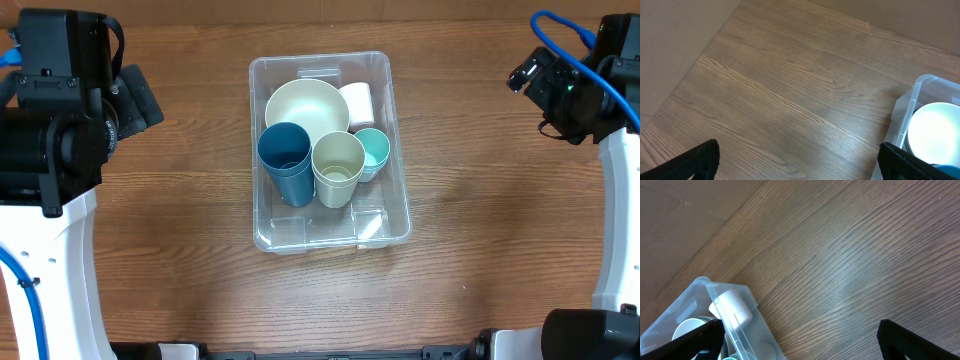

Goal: Pack container

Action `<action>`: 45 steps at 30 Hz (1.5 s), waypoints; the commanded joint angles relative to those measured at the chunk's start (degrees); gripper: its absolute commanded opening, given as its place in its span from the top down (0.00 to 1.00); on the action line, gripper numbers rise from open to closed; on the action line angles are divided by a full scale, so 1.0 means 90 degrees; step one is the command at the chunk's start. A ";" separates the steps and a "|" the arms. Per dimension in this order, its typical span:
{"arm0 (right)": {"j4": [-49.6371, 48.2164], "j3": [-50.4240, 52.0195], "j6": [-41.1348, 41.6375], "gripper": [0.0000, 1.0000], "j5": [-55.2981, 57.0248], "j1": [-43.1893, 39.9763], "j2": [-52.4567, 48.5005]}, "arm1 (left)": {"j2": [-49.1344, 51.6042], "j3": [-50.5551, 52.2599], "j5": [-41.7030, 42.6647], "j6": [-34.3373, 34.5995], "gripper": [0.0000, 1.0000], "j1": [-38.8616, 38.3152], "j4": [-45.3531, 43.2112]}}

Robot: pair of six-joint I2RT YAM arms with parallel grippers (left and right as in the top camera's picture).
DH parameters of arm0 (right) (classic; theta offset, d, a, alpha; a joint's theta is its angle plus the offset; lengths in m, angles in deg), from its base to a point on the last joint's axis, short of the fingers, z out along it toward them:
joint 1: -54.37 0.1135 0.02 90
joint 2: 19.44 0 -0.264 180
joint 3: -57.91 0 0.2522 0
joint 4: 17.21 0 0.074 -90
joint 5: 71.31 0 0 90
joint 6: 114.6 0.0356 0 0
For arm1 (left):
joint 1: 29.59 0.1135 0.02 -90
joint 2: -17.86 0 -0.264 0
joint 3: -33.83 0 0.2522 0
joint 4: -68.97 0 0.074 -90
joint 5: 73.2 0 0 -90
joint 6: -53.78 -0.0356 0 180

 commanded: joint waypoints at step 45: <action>-0.2764 0.9882 -0.2038 0.00 0.0493 0.1268 1.0030 | -0.0049 -0.0083 -0.0100 0.0182 0.00 0.0027 -0.0007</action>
